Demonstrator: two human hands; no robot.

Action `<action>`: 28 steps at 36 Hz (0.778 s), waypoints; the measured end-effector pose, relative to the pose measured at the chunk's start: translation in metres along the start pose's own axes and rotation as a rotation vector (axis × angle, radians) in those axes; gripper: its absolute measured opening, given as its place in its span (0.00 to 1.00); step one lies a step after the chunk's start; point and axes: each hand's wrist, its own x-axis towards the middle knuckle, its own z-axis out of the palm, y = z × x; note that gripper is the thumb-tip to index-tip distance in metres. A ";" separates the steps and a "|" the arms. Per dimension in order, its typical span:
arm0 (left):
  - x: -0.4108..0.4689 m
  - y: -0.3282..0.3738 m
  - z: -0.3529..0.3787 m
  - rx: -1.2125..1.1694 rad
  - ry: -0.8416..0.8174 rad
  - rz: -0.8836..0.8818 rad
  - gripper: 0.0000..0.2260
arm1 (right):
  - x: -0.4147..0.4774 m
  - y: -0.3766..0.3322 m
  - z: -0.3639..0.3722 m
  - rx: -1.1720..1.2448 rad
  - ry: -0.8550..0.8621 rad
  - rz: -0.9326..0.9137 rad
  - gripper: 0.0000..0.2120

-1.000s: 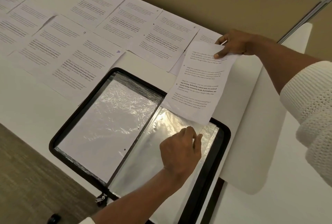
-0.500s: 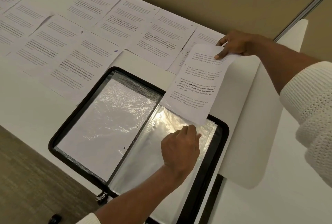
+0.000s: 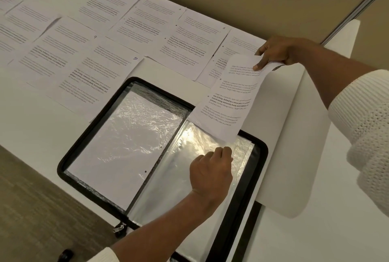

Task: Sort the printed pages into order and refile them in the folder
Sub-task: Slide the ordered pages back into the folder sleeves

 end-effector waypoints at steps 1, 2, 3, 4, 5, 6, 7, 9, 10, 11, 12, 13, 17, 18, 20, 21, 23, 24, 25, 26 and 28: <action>0.001 0.000 -0.001 -0.002 0.003 -0.005 0.12 | 0.001 0.001 0.001 0.000 0.002 0.001 0.12; 0.001 0.001 -0.002 -0.001 0.007 -0.007 0.12 | 0.003 0.002 0.002 0.002 0.008 0.000 0.12; 0.001 0.002 -0.003 0.004 0.012 -0.003 0.12 | 0.003 0.002 0.003 0.009 0.013 -0.002 0.13; 0.001 0.002 -0.004 0.008 0.015 0.001 0.12 | 0.003 0.003 0.004 0.016 0.014 -0.005 0.12; 0.001 0.002 -0.004 0.012 0.016 0.001 0.12 | 0.003 0.004 0.004 0.016 0.011 -0.010 0.12; 0.001 0.003 -0.005 0.012 0.013 -0.003 0.12 | 0.002 0.004 0.005 0.012 0.007 -0.019 0.12; 0.001 0.003 -0.005 0.011 0.008 -0.005 0.12 | 0.000 0.004 0.006 0.006 0.005 -0.029 0.11; 0.001 0.002 -0.005 0.002 0.003 -0.006 0.12 | -0.003 0.005 0.006 0.001 0.009 -0.049 0.11; 0.000 0.002 -0.004 -0.004 0.001 -0.005 0.12 | -0.004 0.006 0.006 -0.002 0.015 -0.057 0.12; 0.000 0.002 -0.003 -0.008 0.001 -0.003 0.12 | -0.004 0.008 0.007 -0.012 0.021 -0.064 0.12; -0.001 0.002 -0.002 -0.013 0.001 -0.003 0.12 | -0.005 0.009 0.007 -0.029 0.028 -0.071 0.13; -0.001 0.003 -0.002 -0.020 0.000 -0.010 0.14 | -0.005 0.010 0.007 -0.052 0.033 -0.079 0.15; 0.001 0.008 -0.006 -0.093 0.013 -0.082 0.25 | -0.002 0.015 0.005 -0.084 0.049 -0.089 0.17; 0.002 0.006 -0.007 -0.131 0.026 -0.075 0.25 | -0.001 0.016 0.003 -0.095 0.051 -0.089 0.17; 0.001 0.001 -0.004 -0.177 0.010 -0.022 0.25 | 0.003 0.017 0.002 -0.138 0.046 -0.086 0.17; 0.000 -0.003 -0.001 -0.176 -0.044 0.003 0.28 | 0.004 0.017 0.001 -0.167 0.043 -0.093 0.18; -0.004 -0.011 0.005 -0.124 -0.234 0.039 0.38 | 0.008 0.017 0.002 -0.214 0.041 -0.113 0.18; -0.006 -0.015 0.008 -0.086 -0.319 0.074 0.43 | 0.009 0.017 0.003 -0.219 0.042 -0.115 0.18; -0.007 -0.019 0.010 -0.050 -0.380 0.129 0.46 | 0.011 0.018 0.003 -0.217 0.041 -0.113 0.17; -0.009 -0.022 0.012 -0.019 -0.421 0.188 0.48 | 0.013 0.018 0.004 -0.211 0.041 -0.108 0.17; -0.013 -0.027 0.015 0.028 -0.475 0.270 0.50 | 0.019 0.020 0.007 -0.210 0.030 -0.112 0.18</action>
